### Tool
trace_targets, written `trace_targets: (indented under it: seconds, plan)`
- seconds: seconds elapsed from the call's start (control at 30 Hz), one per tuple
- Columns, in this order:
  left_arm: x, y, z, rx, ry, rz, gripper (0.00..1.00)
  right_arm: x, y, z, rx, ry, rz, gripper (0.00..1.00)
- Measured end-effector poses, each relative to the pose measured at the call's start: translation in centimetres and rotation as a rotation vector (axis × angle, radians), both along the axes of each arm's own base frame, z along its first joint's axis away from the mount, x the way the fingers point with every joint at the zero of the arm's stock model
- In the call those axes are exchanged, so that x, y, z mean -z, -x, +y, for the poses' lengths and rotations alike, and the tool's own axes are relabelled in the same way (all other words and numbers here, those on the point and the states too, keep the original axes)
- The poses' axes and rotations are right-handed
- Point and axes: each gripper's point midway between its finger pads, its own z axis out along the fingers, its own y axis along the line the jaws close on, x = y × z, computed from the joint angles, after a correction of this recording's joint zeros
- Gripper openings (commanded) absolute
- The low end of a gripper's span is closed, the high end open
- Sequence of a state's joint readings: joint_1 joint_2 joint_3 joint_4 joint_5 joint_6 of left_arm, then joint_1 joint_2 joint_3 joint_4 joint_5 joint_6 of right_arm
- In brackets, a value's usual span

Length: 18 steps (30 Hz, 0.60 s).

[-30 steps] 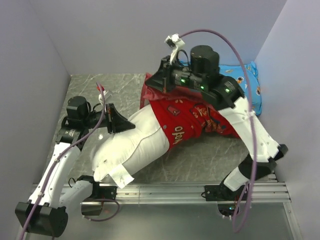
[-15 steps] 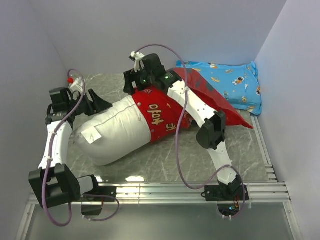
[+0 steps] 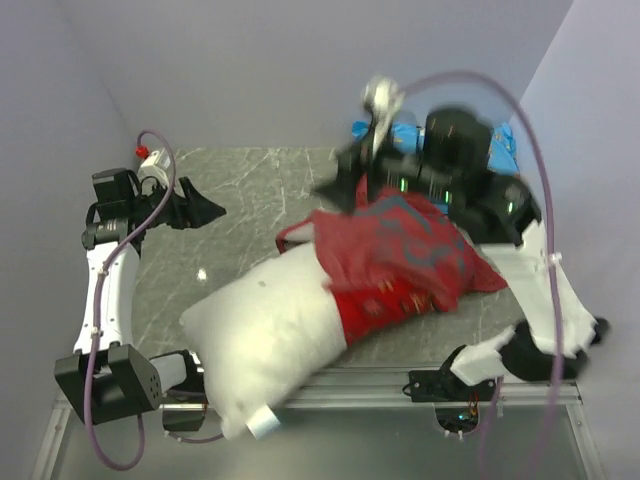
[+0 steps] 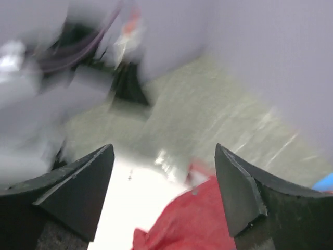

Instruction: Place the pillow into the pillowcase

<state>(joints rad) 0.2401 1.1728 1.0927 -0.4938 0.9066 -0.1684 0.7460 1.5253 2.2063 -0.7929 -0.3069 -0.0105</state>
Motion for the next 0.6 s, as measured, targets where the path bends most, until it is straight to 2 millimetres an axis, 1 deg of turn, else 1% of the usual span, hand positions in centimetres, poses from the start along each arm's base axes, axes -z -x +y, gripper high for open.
trace_targets:
  seconds: [0.03,0.07,0.1,0.13,0.17,0.2,0.27,0.3,0.33,0.37,0.4,0.47,0.5,0.53,0.57,0.6]
  plan:
    - [-0.4,0.3,-0.4,0.020,0.001,-0.004,0.82,2.6,1.9,-0.3,-0.045,0.048,0.054,0.96]
    - [-0.9,0.6,-0.8,0.045,-0.011,-0.024,0.82,6.6,4.2,-0.6,-0.109,0.122,0.119,0.96]
    - [-1.2,0.9,-1.3,0.072,-0.034,-0.047,0.82,11.2,6.4,-1.1,-0.166,0.224,0.195,0.96]
    - [-1.5,1.4,-1.7,0.100,-0.059,-0.072,0.83,16.1,7.6,-1.7,-0.205,0.339,0.278,0.96]
    - [-1.5,1.8,-2.0,0.120,-0.077,-0.085,0.84,20.9,8.1,-2.3,-0.220,0.456,0.362,0.96]
    - [-1.4,2.3,-2.4,0.150,-0.104,-0.103,0.85,24.7,7.9,-3.1,-0.225,0.549,0.429,0.98]
    - [-0.7,3.0,-2.8,0.191,-0.159,-0.116,0.86,30.8,6.7,-4.0,-0.219,0.678,0.552,0.98]
    - [0.0,3.4,-2.9,0.217,-0.191,-0.114,0.86,33.3,6.0,-4.6,-0.206,0.725,0.609,0.98]
    - [0.6,3.7,-3.0,0.239,-0.213,-0.107,0.87,34.5,5.5,-5.0,-0.199,0.750,0.633,0.98]
    - [1.4,4.1,-3.1,0.269,-0.234,-0.090,0.87,34.8,4.7,-5.1,-0.189,0.754,0.631,0.98]
    - [2.4,4.6,-3.2,0.300,-0.253,-0.069,0.88,34.4,4.0,-5.0,-0.179,0.745,0.612,0.97]
    - [4.4,5.5,-3.6,0.364,-0.273,-0.015,0.88,32.1,3.0,-4.4,-0.174,0.716,0.558,0.95]
    - [5.3,6.1,-3.8,0.395,-0.272,0.016,0.88,30.9,2.5,-3.9,-0.175,0.694,0.525,0.90]
    - [6.3,6.6,-4.2,0.431,-0.271,0.046,0.88,30.0,2.1,-3.6,-0.177,0.679,0.501,0.88]
    - [7.4,7.1,-4.7,0.468,-0.260,0.082,0.88,29.3,1.9,-3.3,-0.181,0.666,0.481,0.85]
    - [8.6,7.9,-5.4,0.510,-0.243,0.124,0.89,29.0,1.9,-3.3,-0.187,0.662,0.474,0.83]
